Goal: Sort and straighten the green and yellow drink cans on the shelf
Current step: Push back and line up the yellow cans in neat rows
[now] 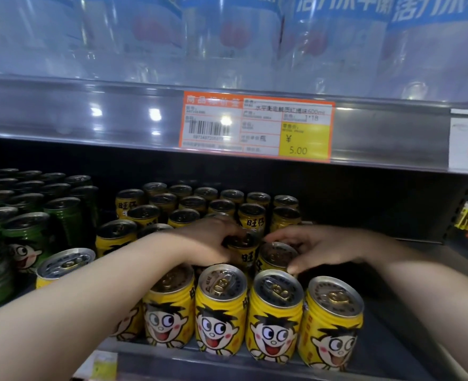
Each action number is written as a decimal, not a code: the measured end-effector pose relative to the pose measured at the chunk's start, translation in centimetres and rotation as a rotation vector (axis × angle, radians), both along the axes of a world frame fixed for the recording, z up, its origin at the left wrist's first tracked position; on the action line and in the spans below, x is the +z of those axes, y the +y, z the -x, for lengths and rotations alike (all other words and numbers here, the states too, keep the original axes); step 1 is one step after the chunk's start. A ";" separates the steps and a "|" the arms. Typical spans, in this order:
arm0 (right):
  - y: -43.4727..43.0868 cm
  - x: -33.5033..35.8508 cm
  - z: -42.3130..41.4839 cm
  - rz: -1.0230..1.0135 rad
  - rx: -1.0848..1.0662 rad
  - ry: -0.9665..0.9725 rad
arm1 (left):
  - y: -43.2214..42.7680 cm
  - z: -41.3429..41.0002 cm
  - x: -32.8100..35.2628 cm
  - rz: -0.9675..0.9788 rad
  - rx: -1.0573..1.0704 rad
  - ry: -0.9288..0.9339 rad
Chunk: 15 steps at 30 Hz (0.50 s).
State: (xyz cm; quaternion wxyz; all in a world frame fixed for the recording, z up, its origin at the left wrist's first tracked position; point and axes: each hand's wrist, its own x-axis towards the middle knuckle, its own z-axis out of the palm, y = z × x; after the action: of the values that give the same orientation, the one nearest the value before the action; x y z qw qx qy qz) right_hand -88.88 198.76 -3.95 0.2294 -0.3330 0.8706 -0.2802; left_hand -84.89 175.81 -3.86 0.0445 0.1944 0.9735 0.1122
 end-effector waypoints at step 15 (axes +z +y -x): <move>0.6 -1.8 1.1 0.094 -0.342 0.174 | -1.1 0.9 0.0 0.020 -0.006 -0.041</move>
State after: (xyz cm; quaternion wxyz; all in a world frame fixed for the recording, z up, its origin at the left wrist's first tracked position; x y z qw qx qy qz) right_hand -89.97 199.33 -5.80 0.0866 -0.2134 0.9170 -0.3257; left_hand -85.83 174.74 -3.83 0.0669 0.1945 0.9728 0.1061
